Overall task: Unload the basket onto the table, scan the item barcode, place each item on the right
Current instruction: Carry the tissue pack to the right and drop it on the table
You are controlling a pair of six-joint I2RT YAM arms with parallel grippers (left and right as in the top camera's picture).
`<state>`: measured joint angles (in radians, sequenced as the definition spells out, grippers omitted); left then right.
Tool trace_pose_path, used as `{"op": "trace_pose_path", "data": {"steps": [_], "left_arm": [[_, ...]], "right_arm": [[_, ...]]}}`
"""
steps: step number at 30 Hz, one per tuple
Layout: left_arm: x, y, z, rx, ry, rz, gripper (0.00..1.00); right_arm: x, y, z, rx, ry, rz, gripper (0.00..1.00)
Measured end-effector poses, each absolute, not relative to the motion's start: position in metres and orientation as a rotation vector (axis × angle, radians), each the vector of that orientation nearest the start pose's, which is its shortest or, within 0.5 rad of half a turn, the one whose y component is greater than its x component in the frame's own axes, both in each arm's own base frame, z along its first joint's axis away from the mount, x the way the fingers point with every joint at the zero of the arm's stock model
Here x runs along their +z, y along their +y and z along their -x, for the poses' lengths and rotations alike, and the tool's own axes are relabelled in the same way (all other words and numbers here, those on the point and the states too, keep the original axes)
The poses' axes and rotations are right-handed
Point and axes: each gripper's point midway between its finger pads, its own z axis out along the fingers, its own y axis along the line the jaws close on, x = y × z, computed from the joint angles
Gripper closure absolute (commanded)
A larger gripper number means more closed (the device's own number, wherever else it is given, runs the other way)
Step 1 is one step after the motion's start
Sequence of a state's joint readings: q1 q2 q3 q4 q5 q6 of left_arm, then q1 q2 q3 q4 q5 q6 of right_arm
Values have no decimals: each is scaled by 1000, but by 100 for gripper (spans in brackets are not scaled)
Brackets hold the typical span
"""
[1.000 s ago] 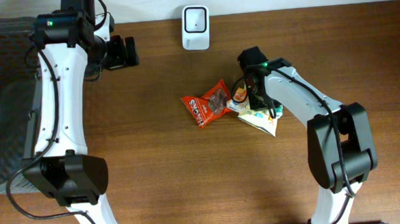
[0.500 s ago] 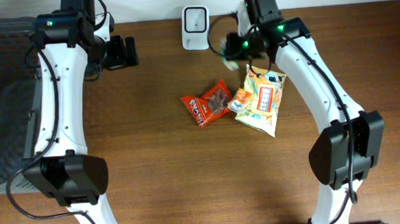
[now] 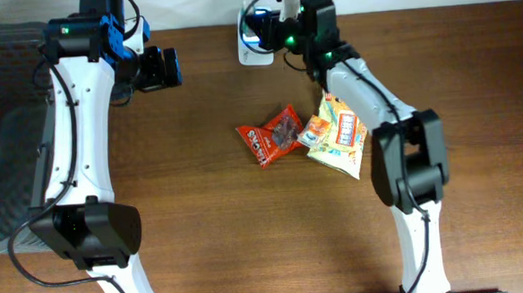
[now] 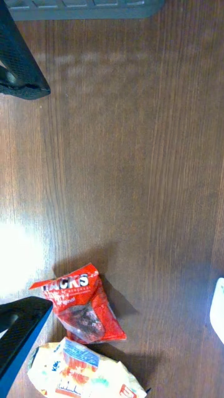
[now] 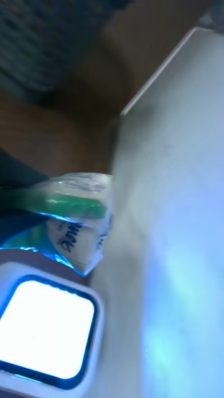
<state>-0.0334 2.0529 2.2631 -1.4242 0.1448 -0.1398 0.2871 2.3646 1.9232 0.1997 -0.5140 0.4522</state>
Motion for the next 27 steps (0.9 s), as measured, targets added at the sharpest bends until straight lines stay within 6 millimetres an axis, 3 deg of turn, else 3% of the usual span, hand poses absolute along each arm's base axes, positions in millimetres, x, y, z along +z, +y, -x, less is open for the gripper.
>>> {"op": "trace_pose_path", "data": {"steps": [5,11,14,15,17,19,21,22,23,25,27], "left_arm": [[228,-40,-454,-244,2787,112,1],[228,-40,-454,-245,2787,112,1],[228,-40,-454,-245,2787,112,1],[228,-40,-454,-244,2787,112,1],[228,-40,-453,-244,2788,112,1],[228,-40,-454,-244,2787,112,1],[228,-40,-453,-244,2787,112,1],[229,-40,-454,-244,2786,112,1],[228,-40,-453,-245,2787,112,1],[228,-40,-454,-245,2787,112,1],[228,-40,-453,-245,2787,112,1]], "right_arm": [[169,268,-634,995,1899,104,96],[180,260,-635,1056,1863,115,96],[187,223,-642,1073,1885,46,96],[190,203,-644,1074,1908,-2,96],[210,135,-650,1029,1925,-134,96],[222,53,-643,962,1974,-315,96],[219,-12,-628,914,2027,-486,96],[214,-38,-619,895,2049,-566,96],[199,-82,-601,865,2091,-711,96],[166,-149,-563,782,2161,-933,96],[148,-193,-533,693,2192,-1061,96]]}}
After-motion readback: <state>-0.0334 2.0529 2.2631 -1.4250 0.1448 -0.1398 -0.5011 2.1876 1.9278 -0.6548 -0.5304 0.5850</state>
